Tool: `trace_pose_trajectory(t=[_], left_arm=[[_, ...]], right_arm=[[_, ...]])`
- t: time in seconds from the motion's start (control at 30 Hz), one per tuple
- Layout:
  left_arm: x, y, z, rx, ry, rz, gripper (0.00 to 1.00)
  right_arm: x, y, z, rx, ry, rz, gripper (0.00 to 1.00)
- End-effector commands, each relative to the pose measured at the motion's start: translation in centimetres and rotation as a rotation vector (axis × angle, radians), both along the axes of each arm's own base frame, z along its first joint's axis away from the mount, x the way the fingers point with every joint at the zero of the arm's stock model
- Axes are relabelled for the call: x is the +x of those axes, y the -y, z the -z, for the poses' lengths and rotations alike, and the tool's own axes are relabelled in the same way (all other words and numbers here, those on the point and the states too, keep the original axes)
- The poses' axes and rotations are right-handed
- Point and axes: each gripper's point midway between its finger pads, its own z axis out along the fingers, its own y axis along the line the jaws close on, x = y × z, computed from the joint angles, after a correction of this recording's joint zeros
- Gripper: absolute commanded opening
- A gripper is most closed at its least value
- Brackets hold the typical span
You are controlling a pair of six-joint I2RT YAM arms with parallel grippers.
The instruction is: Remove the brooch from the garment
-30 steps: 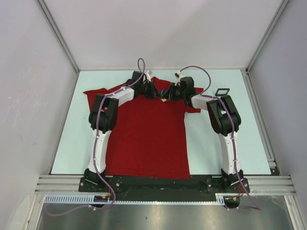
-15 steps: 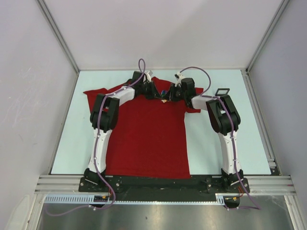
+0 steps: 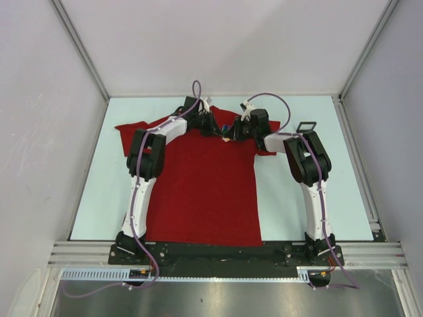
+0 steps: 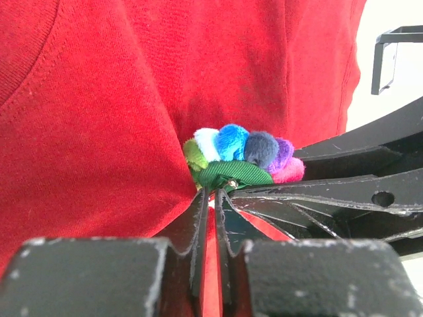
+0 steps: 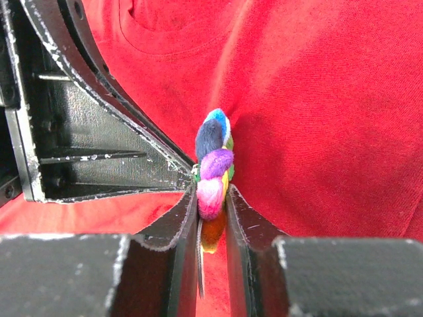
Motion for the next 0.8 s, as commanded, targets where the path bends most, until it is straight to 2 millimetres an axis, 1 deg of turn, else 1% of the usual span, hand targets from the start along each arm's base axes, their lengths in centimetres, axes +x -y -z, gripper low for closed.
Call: trace_pose_trajectory(t=[0.0, 0.07, 0.1, 0.13, 0.17, 0.2, 0.23, 0.27, 0.3, 0.37, 0.4, 0.43, 0.47, 0.5, 0.53, 0.6, 0.63, 0.67, 0.7, 0.77], left_arm=[[0.8, 1.4, -0.4, -0.009, 0.036, 0.018, 0.09], [0.6, 1.5, -0.4, -0.018, 0.035, 0.025, 0.08], [0.8, 1.6, -1.2, -0.031, 0.056, 0.024, 0.08], [0.5, 1.6, -0.9, -0.035, 0.050, 0.026, 0.08], [0.4, 1.6, -1.2, -0.040, 0.057, 0.027, 0.08], [0.6, 1.7, -2.1, -0.053, 0.082, 0.029, 0.09], [0.0, 1.7, -2.1, -0.066, 0.074, 0.044, 0.09], [-0.2, 1.8, -2.4, -0.076, 0.083, 0.047, 0.10], [-0.4, 1.7, -3.1, -0.094, 0.106, 0.050, 0.11], [-0.5, 1.5, -3.6, -0.111, 0.122, 0.049, 0.14], [-0.7, 1.3, -3.7, -0.119, 0.132, 0.049, 0.15], [-0.7, 0.8, -4.2, -0.124, 0.139, 0.039, 0.17], [-0.2, 0.7, -5.0, -0.141, 0.176, 0.032, 0.19], [-0.3, 0.1, -4.6, -0.137, 0.168, 0.021, 0.20], [-0.3, -0.2, -4.8, -0.136, 0.173, 0.014, 0.20], [-0.1, -0.6, -4.6, -0.122, 0.169, 0.005, 0.20], [0.0, -0.6, -4.0, -0.116, 0.160, 0.005, 0.20], [-0.1, -0.6, -3.7, -0.112, 0.145, 0.006, 0.20], [0.1, -0.4, -3.8, -0.115, 0.144, 0.007, 0.19], [0.1, -0.4, -3.2, -0.117, 0.125, 0.005, 0.18]], right_arm=[[-1.9, -3.8, -3.5, 0.078, 0.093, -0.147, 0.00], [-1.7, -3.6, -3.4, 0.071, 0.089, -0.131, 0.00], [-1.5, -3.4, -3.4, 0.065, 0.090, -0.122, 0.00], [-1.5, -3.3, -3.3, 0.060, 0.089, -0.115, 0.00], [-1.2, -3.0, -3.2, 0.050, 0.090, -0.094, 0.00], [-1.2, -2.9, -3.3, 0.045, 0.089, -0.084, 0.00], [-1.2, -2.8, -3.2, 0.042, 0.086, -0.080, 0.00], [-0.9, -2.6, -3.2, 0.038, 0.087, -0.065, 0.00], [-0.9, -2.5, -3.1, 0.039, 0.077, -0.058, 0.00], [-0.9, -2.4, -2.9, 0.045, 0.066, -0.053, 0.00], [-0.6, -1.9, -2.9, 0.046, 0.060, -0.042, 0.00], [-0.6, -1.8, -2.9, 0.051, 0.056, -0.043, 0.00], [-0.6, -1.7, -2.8, 0.057, 0.049, -0.048, 0.00], [-0.5, -1.4, -2.8, 0.064, 0.048, -0.045, 0.00], [-0.7, -1.5, -2.7, 0.077, 0.035, -0.057, 0.00], [-0.4, -1.0, -2.7, 0.087, 0.029, -0.051, 0.00], [-0.4, -1.1, -2.5, 0.093, 0.021, -0.056, 0.04], [-0.4, -0.9, -2.5, 0.095, 0.017, -0.055, 0.05], [-0.3, -0.9, -2.7, 0.099, 0.019, -0.054, 0.06], [-0.4, -1.1, -2.6, 0.100, 0.015, -0.055, 0.10]])
